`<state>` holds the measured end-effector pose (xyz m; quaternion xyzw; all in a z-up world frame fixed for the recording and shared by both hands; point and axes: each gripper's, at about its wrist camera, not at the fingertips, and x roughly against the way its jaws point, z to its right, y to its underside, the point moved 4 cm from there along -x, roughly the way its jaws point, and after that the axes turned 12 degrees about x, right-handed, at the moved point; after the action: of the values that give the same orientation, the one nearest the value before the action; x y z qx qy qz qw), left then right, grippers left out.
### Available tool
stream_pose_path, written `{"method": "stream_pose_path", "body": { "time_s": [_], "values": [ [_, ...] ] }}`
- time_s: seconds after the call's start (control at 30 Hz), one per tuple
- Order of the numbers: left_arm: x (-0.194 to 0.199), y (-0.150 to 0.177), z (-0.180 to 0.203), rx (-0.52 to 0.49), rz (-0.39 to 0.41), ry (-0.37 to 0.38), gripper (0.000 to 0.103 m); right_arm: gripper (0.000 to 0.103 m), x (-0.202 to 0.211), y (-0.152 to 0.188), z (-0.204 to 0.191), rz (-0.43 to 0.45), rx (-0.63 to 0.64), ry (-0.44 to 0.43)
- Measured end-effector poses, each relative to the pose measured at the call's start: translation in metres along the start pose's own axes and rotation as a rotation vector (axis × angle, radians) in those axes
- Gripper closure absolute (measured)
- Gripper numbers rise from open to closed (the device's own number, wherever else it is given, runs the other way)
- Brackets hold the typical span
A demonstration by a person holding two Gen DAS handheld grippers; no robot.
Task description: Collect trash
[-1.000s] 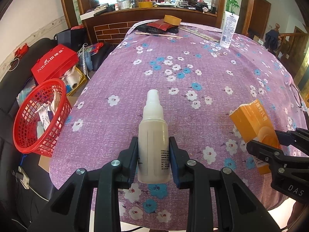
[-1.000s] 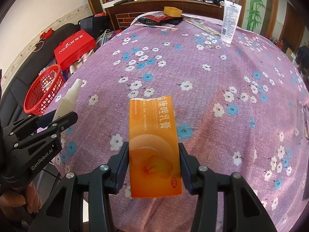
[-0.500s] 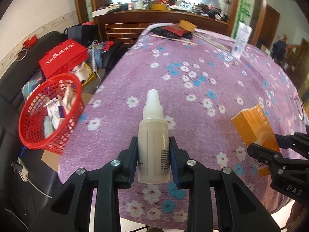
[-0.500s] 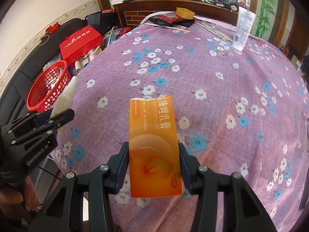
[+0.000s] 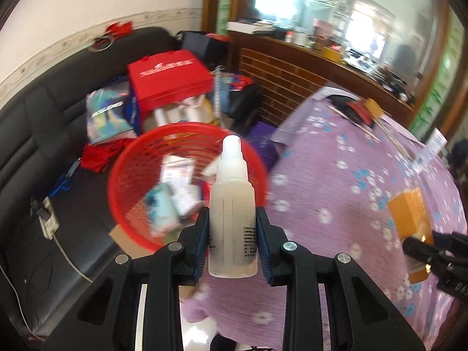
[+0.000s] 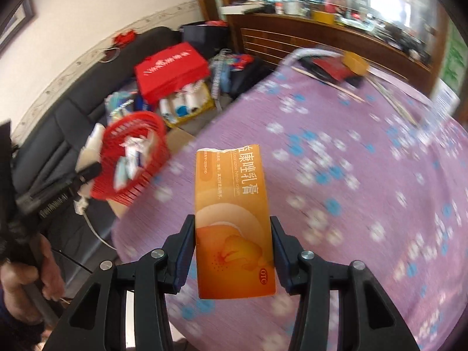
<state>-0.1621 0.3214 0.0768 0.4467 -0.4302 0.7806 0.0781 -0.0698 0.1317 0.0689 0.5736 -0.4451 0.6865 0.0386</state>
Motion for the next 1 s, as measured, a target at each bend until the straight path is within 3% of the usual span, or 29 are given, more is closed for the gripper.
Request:
{"method": "stream_pose_path", "body": {
  "time_s": [0.23,0.6,0.63,0.7,0.8,0.9,1.0],
  "values": [
    [-0.017,-0.019,-0.042,0.035,-0.022,-0.026,0.074,0.05,-0.037,-0.066,-0.056,0.002,0.065,-0.108],
    [-0.036,-0.051,-0.061,0.026,-0.015,-0.027,0.074,0.048,-0.091,-0.14,-0.101,0.006,0.065,-0.203],
    [-0.039,-0.053,-0.062,0.03,-0.021,-0.02,0.065,0.039,-0.098,-0.144,-0.102,0.0,0.056,-0.231],
    [-0.043,-0.054,-0.064,0.035,-0.023,-0.023,0.042,0.034,-0.111,-0.149,-0.099,-0.02,0.018,-0.249],
    [-0.038,-0.052,-0.064,0.041,-0.012,-0.014,0.042,0.034,-0.104,-0.145,-0.089,0.001,-0.028,-0.247],
    [-0.025,-0.047,-0.063,0.048,0.017,-0.011,0.042,0.034,-0.084,-0.131,-0.079,0.026,-0.012,-0.192],
    [-0.01,-0.037,-0.055,0.026,0.051,-0.011,0.033,0.028,-0.063,-0.111,-0.068,0.041,-0.001,-0.13]
  ]
}}
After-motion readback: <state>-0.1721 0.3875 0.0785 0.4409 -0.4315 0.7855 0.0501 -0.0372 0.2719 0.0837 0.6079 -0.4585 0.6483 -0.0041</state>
